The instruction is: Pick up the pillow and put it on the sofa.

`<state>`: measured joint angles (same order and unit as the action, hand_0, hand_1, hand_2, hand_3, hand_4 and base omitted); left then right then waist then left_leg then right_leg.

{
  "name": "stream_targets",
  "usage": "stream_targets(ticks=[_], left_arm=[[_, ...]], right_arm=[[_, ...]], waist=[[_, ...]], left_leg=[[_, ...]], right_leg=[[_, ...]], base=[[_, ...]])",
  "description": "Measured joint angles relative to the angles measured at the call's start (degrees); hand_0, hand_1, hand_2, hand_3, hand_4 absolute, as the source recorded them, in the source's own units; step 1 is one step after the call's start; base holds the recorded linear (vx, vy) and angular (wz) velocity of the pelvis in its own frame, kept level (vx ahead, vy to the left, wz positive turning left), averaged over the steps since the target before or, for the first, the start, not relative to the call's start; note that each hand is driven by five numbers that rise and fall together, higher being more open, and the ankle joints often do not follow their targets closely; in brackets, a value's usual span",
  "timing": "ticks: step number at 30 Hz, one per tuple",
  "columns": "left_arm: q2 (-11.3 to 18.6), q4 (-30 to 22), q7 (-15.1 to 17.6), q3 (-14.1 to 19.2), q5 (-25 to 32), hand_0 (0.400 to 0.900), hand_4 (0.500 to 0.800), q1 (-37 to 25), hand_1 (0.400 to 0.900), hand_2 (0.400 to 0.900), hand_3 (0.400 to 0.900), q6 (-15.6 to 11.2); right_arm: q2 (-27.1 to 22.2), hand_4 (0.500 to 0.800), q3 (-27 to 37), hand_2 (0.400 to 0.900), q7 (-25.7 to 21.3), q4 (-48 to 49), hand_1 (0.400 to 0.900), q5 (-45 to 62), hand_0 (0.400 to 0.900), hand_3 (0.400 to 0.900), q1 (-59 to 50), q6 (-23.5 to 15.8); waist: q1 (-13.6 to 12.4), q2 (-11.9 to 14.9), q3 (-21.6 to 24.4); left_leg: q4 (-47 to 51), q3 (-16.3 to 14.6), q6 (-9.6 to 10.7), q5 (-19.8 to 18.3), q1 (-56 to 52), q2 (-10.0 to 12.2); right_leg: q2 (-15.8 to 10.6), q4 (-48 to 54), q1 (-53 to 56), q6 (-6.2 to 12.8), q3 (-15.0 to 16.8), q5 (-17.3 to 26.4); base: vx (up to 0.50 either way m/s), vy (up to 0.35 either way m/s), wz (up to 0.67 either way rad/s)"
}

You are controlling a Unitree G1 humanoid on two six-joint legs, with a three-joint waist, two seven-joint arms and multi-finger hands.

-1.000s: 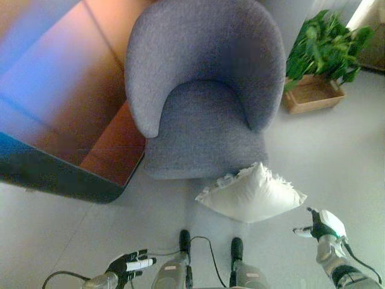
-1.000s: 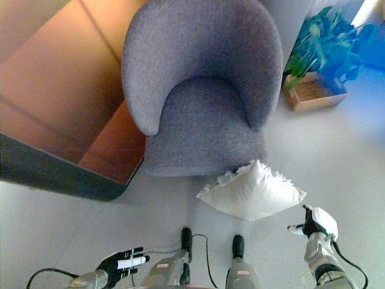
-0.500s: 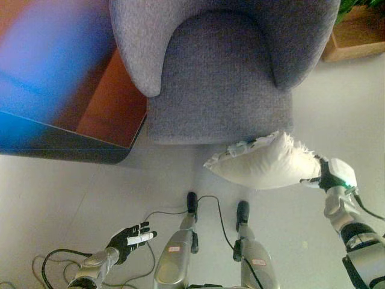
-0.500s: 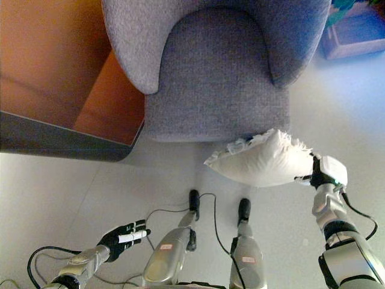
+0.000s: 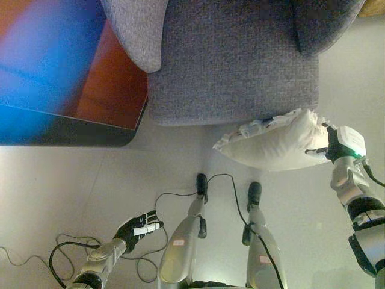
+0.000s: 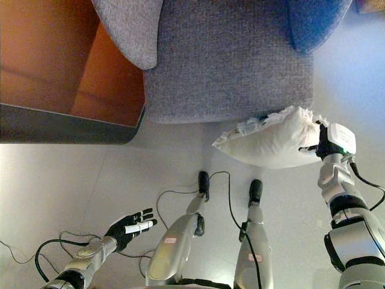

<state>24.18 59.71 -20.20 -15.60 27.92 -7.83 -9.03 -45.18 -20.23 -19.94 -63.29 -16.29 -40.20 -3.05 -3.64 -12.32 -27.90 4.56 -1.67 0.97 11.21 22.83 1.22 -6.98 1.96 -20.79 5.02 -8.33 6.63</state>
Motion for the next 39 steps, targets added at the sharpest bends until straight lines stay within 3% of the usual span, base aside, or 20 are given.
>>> stream_targets(ticks=[18, 19, 20, 27, 39], left_arm=[[-1.68, -2.11, 2.29, -2.45, 4.42, 0.9, 0.8, 0.05, 0.9, 0.9, 0.9, -1.11], [-1.68, -2.11, 2.34, -2.45, 4.42, 0.9, 0.8, 0.05, 0.9, 0.9, 0.9, -1.14], [-1.68, -2.13, 2.56, -2.45, 4.42, 0.9, 0.8, 0.05, 0.9, 0.9, 0.9, -1.19], [-1.68, -2.36, 3.22, -2.68, 4.45, 0.9, 0.8, 0.08, 0.9, 0.9, 0.9, -1.19], [-1.68, -4.22, 3.21, -3.31, 4.45, 0.9, 0.8, 0.42, 0.9, 0.9, 0.9, -2.35]], right_arm=[[-2.09, 0.8, -2.79, 0.9, 3.6, 2.15, 0.9, 4.05, 0.9, 0.9, -11.01, 3.46], [-2.1, 0.735, -3.03, 0.792, 4.17, 2.15, 0.792, 4.93, 0.792, 0.792, -11.42, 3.78], [-2.17, 0.5, -3.31, 0.4, 5.0, 2.15, 0.4, 5.52, 0.4, 0.4, -11.66, 3.82], [-3.42, 0.5, -4.46, 0.4, 11.59, 2.69, 0.4, 7.15, 0.4, 0.4, -14.29, 3.68], [-3.81, 0.5, -6.3, 0.4, 13.3, 2.69, 0.4, 7.71, 0.4, 0.4, -14.42, 2.43]], waist=[[-1.52, -0.13, 0.08], [-1.51, -0.13, 0.08], [-1.52, -0.13, 0.08], [-1.82, -0.15, 0.1], [-3.57, -0.2, 0.13]], left_leg=[[-0.02, -0.17, -1.37, 2.63, 8.02, -1.93], [-0.02, -0.2, -1.55, 2.8, 8.23, -2.0], [-0.02, -0.19, -1.59, 2.96, 8.39, -2.03], [-0.01, -0.25, -1.03, 3.86, 10.33, -2.09], [-0.02, -0.73, -1.32, 4.35, 10.44, -1.92]], right_leg=[[-2.71, -9.1, -13.08, 1.83, 1.98, -1.53], [-2.8, -9.6, -13.53, 1.89, 2.07, -1.65], [-2.87, -10.05, -13.88, 1.89, 2.12, -1.73], [-3.14, -14.97, -18.34, 1.42, 2.75, -3.03], [-3.01, -16.73, -19.5, 1.12, 3.3, -3.62]], base=[[0.0, 0.014, -0.01], [0.0, 0.0, 0.0], [0.0, 0.0, 0.0], [-0.01, 0.008, -0.03], [-0.01, 0.006, -0.04]])
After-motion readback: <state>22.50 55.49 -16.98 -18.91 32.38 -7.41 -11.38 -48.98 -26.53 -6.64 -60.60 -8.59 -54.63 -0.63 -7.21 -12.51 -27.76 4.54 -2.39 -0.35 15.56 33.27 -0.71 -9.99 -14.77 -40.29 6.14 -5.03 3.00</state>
